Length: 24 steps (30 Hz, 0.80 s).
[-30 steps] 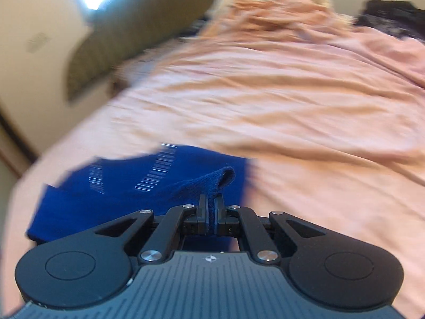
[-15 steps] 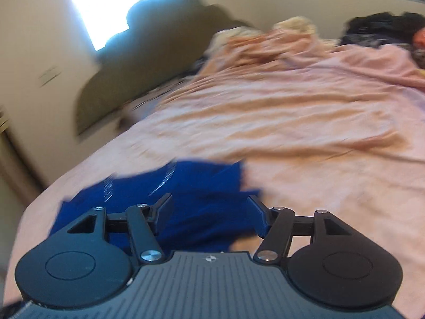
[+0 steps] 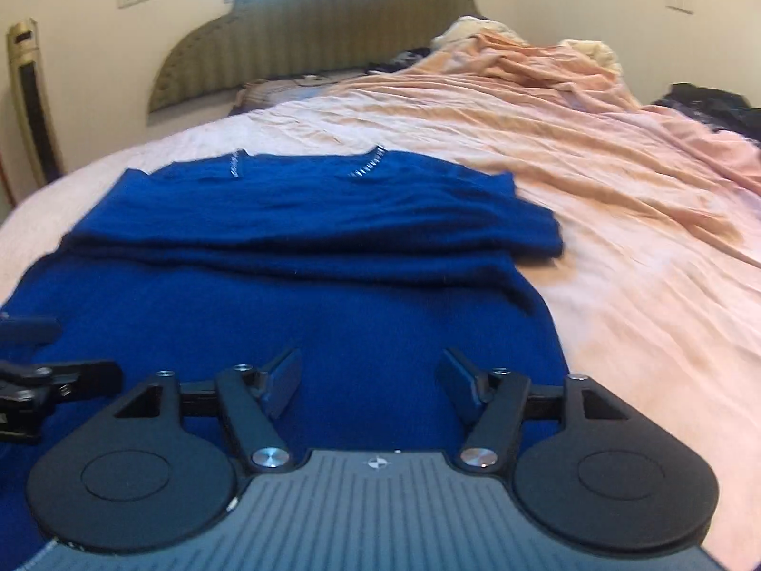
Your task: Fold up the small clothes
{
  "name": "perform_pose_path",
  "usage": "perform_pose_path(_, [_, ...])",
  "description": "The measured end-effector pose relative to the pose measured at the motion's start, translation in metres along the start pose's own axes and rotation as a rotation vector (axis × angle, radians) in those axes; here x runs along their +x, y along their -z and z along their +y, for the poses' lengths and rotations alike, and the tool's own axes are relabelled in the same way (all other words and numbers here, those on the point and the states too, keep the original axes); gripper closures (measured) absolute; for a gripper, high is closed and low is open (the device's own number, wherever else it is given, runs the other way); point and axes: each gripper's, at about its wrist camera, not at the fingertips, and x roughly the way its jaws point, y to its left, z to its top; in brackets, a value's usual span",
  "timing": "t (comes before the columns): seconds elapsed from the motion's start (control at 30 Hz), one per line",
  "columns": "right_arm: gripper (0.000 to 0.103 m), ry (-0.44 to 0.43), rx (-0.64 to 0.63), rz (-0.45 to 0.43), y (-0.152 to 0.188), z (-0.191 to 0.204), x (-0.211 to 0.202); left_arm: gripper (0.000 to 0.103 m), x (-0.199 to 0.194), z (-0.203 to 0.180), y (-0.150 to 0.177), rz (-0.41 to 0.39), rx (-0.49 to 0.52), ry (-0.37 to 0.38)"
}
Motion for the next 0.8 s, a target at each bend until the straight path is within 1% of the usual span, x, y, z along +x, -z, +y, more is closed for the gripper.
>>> perform_pose_path(0.07, [0.021,0.014,0.018,-0.001,0.013,0.004,-0.011,0.000,-0.001,-0.007,0.006,-0.009,0.047,-0.029])
perform_pose_path(0.13, [0.013,0.024,0.020,-0.003,0.026,0.007,-0.022,0.000,-0.004,-0.012,0.008,-0.001,0.069,-0.051])
perform_pose_path(0.23, [0.009,0.054,0.018,0.004,0.040,0.011,-0.037,0.000,-0.010,-0.011,0.012,0.008,0.065,-0.065])
perform_pose_path(0.3, [0.006,0.050,0.033,0.021,0.045,0.012,-0.044,0.000,-0.015,-0.012,0.016,0.017,0.076,-0.076])
perform_pose_path(0.37, [0.001,0.055,0.013,0.030,0.051,0.015,-0.049,0.000,-0.021,-0.014,0.021,0.022,0.084,-0.081])
perform_pose_path(0.6, [0.000,0.078,0.033,0.030,0.070,0.021,-0.065,0.000,-0.050,-0.012,0.042,0.041,0.071,-0.086])
perform_pose_path(0.7, [0.000,0.082,0.030,0.014,0.077,0.022,-0.069,0.000,-0.065,-0.012,0.057,0.020,0.079,-0.084])
perform_pose_path(0.8, [0.000,0.085,0.034,0.020,0.080,0.023,-0.073,0.000,-0.075,-0.010,0.065,0.011,0.071,-0.087])
